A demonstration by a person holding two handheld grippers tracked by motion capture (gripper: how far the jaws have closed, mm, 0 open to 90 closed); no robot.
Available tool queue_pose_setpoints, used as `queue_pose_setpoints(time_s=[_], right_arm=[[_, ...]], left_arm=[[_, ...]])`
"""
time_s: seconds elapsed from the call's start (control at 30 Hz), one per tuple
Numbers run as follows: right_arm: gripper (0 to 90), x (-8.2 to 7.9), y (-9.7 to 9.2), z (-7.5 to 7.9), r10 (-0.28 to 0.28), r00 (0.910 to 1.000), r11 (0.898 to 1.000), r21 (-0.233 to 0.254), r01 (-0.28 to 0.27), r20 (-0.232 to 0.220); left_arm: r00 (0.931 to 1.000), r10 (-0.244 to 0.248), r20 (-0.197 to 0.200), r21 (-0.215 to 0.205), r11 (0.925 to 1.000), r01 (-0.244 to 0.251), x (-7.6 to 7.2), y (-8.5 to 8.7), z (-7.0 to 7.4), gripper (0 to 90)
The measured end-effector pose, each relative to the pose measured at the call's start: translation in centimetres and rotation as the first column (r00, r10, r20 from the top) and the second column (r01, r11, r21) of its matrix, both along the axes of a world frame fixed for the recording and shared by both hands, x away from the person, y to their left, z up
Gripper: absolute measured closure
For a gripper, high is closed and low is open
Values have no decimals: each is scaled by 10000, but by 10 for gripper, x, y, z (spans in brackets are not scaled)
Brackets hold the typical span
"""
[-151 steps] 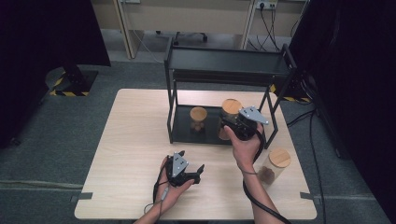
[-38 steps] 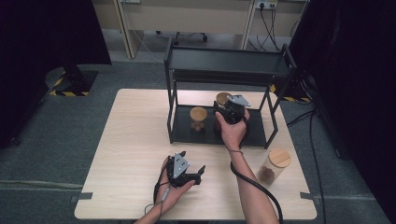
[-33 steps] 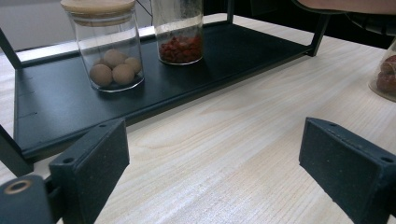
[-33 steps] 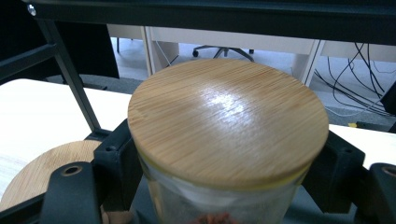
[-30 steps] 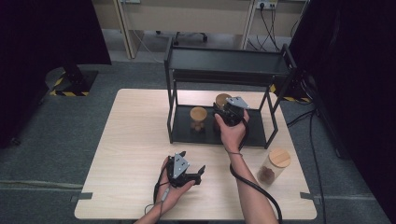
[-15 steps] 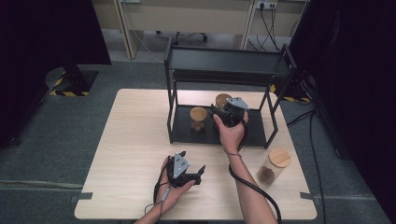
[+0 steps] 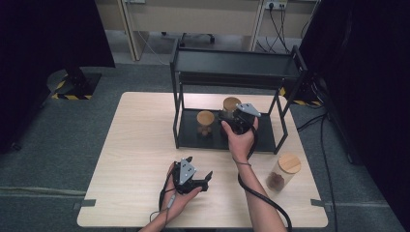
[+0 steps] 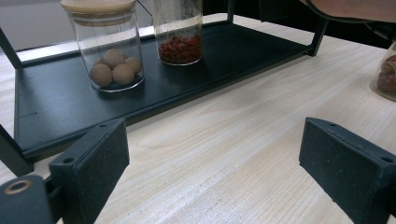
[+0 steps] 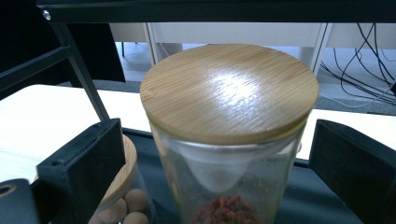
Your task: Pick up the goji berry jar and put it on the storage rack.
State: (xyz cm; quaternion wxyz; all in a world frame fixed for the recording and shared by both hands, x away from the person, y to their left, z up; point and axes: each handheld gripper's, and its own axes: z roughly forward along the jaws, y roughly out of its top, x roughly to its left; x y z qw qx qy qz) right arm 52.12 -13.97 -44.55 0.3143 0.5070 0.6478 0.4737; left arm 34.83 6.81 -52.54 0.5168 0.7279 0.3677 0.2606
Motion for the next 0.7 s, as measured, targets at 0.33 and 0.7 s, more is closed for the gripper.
queue_pose_setpoints(time_s=[0.33, 0.7], right_arm=[[39, -10, -5, -1, 2, 10000, 10000, 0, -2, -95], [39, -25, -9, -3, 169, 9997, 9997, 199, -165, -200]], left_arm=[[10000, 4, 11, 20, 10000, -4, 0, 0, 0, 80], [10000, 18, 15, 18, 10000, -18, 0, 0, 0, 80]])
